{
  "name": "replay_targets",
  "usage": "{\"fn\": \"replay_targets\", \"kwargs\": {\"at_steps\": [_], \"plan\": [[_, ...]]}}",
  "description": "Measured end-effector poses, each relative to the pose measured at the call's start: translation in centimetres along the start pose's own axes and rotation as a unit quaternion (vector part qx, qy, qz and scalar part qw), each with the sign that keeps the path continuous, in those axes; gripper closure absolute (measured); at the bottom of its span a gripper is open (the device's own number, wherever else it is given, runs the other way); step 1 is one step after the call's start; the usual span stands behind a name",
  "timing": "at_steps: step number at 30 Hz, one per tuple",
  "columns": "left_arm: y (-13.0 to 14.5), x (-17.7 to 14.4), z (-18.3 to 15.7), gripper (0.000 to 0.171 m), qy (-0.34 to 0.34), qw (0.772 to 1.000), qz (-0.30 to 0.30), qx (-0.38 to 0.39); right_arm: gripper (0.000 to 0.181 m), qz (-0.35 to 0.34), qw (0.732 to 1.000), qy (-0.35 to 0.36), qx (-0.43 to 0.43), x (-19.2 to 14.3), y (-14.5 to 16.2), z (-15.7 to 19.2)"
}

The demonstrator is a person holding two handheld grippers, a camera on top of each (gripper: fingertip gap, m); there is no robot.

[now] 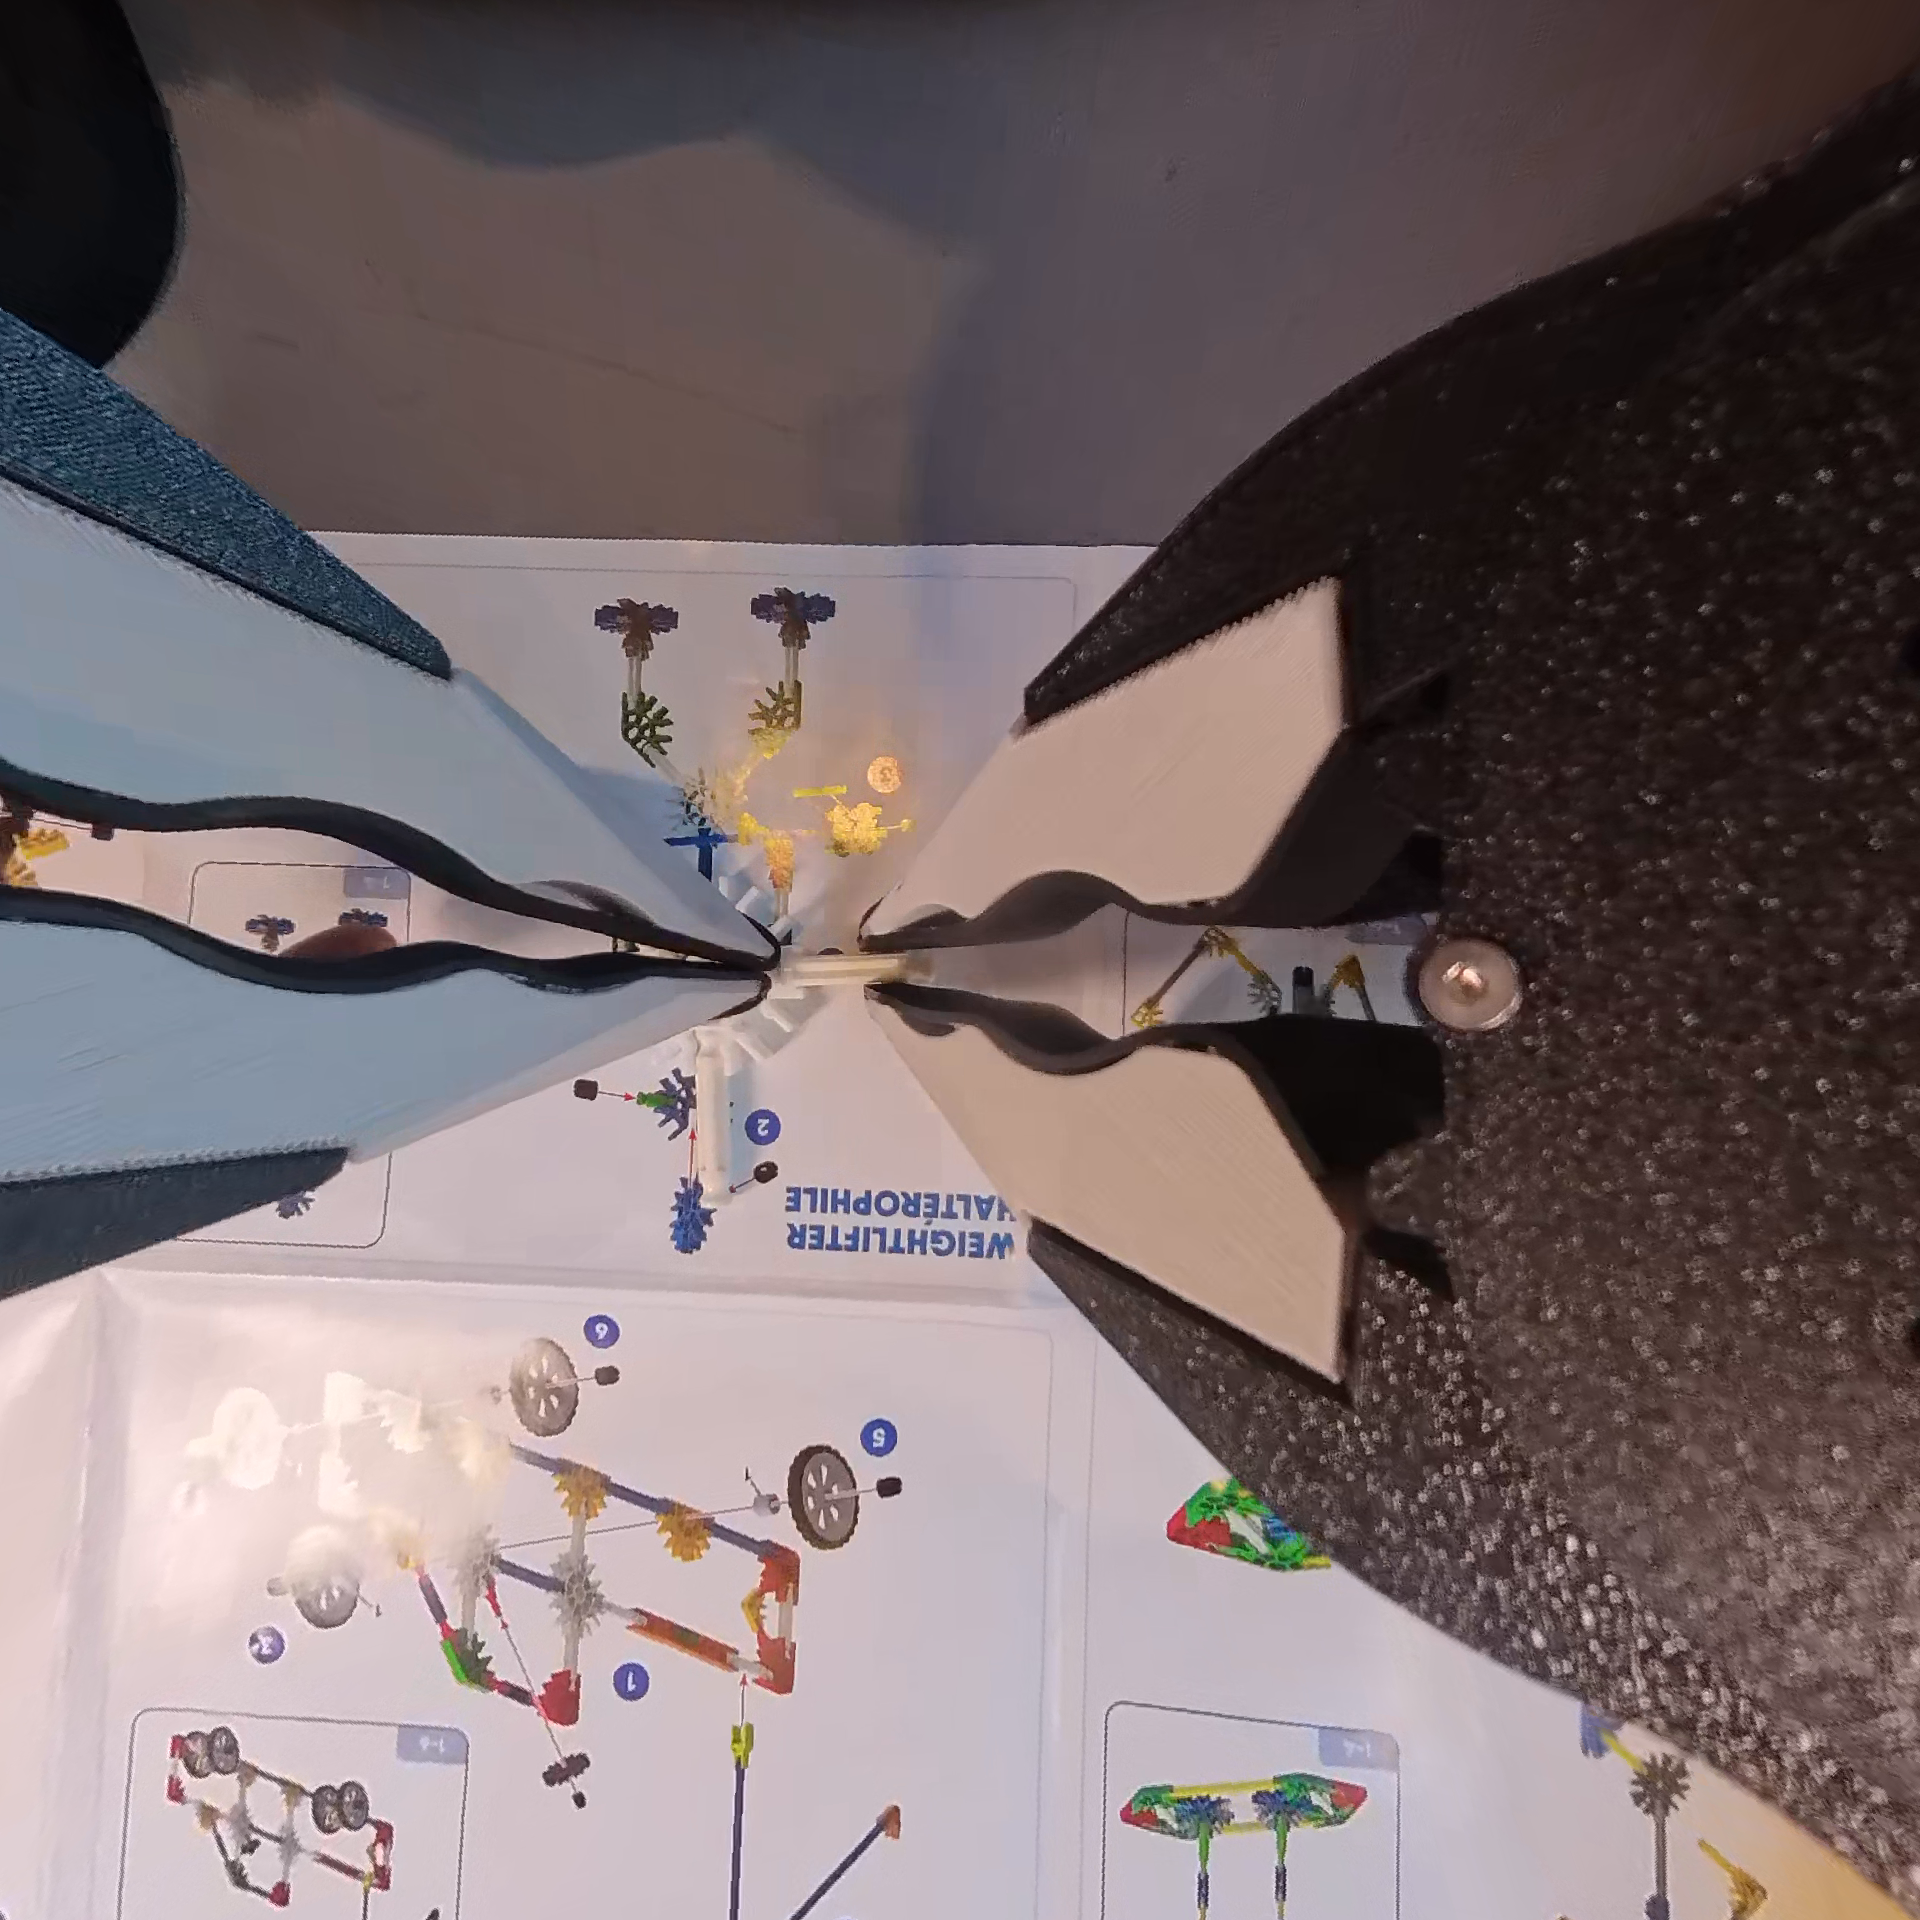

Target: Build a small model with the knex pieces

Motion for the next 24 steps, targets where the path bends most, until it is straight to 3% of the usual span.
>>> {"fn": "replay_targets", "kwargs": {"at_steps": [8, 10, 16, 21, 24], "plan": [[1.1, -1.1, 0.4, 0.157, -0.008, 1.0, -0.021, -0.007, 0.181, 0.089, 0.995, -0.009, -0.043, 0.2, -1.4, 0.0], [1.2, -1.5, 0.3, 0.166, -0.004, 0.999, -0.038, -0.016, 0.181, 0.108, 0.993, -0.01, -0.056, 0.3, -1.8, 0.0], [1.4, -0.4, 0.0, 0.167, 0.002, 0.998, -0.052, -0.031, 0.181, 0.156, 0.983, -0.033, -0.088, 0.8, -2.6, -0.1], [1.7, -0.3, 0.1, 0.168, 0.011, 0.997, -0.068, -0.046, 0.181, 0.171, 0.979, -0.037, -0.103, 0.9, -2.9, -0.1], [1.7, -0.4, 0.0, 0.168, 0.006, 0.997, -0.068, -0.04, 0.181, 0.124, 0.989, -0.039, -0.075, 0.6, -2.1, -0.4]]}}
Point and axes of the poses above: each gripper's, where its closed fingertips meet, x out along the fingers, y out of its underside, z = x × y across the jaws, the point moved 9 cm from there along -x, back along the fingers, and after that the axes turned 5 degrees about -x, right-handed, at the moved point
